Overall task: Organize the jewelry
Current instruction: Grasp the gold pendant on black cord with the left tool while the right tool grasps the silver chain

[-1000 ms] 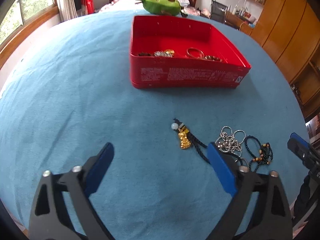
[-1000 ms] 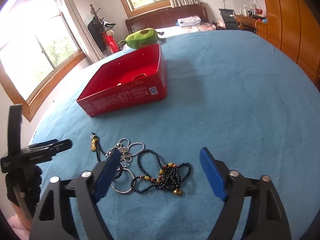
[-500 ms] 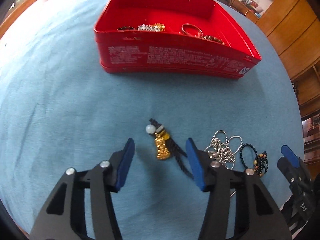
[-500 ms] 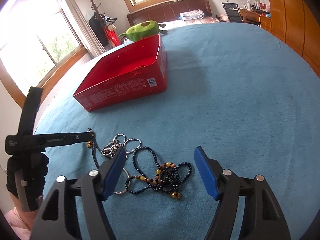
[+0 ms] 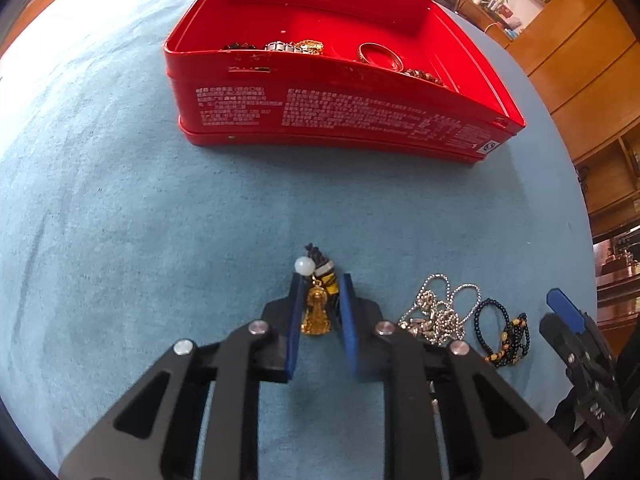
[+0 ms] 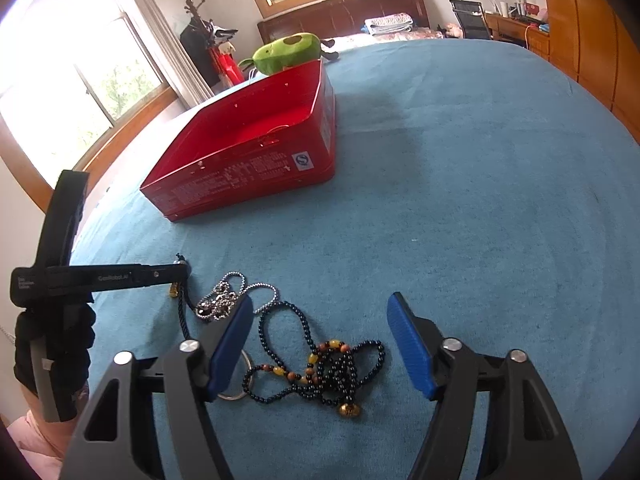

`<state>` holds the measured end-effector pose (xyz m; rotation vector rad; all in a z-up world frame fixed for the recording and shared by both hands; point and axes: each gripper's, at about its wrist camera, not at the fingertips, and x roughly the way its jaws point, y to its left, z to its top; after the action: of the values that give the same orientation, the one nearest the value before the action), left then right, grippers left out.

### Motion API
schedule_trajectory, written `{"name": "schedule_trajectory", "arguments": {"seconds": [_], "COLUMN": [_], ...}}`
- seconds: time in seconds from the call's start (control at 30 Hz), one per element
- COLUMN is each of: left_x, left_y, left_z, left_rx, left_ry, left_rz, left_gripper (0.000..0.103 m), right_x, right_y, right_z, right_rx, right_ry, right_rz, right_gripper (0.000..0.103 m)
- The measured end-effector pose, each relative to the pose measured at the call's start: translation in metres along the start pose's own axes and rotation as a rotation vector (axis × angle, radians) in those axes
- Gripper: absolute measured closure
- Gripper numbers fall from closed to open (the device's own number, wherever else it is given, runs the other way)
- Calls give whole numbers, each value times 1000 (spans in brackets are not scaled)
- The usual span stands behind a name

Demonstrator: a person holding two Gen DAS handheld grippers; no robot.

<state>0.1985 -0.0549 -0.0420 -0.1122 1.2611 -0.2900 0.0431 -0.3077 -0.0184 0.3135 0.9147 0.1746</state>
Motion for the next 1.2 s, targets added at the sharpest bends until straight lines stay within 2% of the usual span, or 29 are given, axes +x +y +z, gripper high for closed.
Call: {"name": "schedule_trajectory", "arguments": {"seconds": [0.03, 0.17, 0.2, 0.3, 0.73, 0.83, 0.87, 0.97, 1.0, 1.07, 1.13, 1.2], "left_x": [0, -3, -5, -16, -31, -29, -27, -22, -20, -14, -13, -12], "left_y": [0, 5, 7, 14, 52, 54, 55, 52, 51, 46, 42, 40], "left_z": [0, -1, -1, -2, -5, -4, -4, -4, -3, -2, -2, -2], "left_rx": [5, 19, 23, 28, 48, 51, 49, 53, 57, 69, 80, 91], "left_ry": [-3, -14, -21, -41, -61, -50, -45, -38, -35, -31, -41, -48], "left_rz": [-5, -25, -30, -57, -49, -40, -32, -30, -27, -10, 10, 26], "left_gripper": [88, 89, 100, 103, 103, 101, 99, 86, 79, 74, 76, 81], "right_x": [2, 8, 9, 15, 62, 71, 74, 81, 82, 86, 86, 86], "right_y": [3, 15, 18, 29, 72, 82, 84, 91, 95, 100, 102, 102], "right_z": [2, 7, 7, 9, 11, 10, 10, 6, 5, 4, 3, 3], "right_rx": [-6, -31, -36, -54, -186, -212, -219, -251, -268, -289, -296, -300], "right_ry": [6, 31, 38, 64, 205, 234, 239, 251, 252, 248, 246, 245], "right_rz": [10, 50, 59, 89, 47, 38, 33, 2, -22, -57, -56, -55], "right_gripper": [46, 48, 50, 50, 48, 36, 35, 34, 36, 45, 59, 69]}}
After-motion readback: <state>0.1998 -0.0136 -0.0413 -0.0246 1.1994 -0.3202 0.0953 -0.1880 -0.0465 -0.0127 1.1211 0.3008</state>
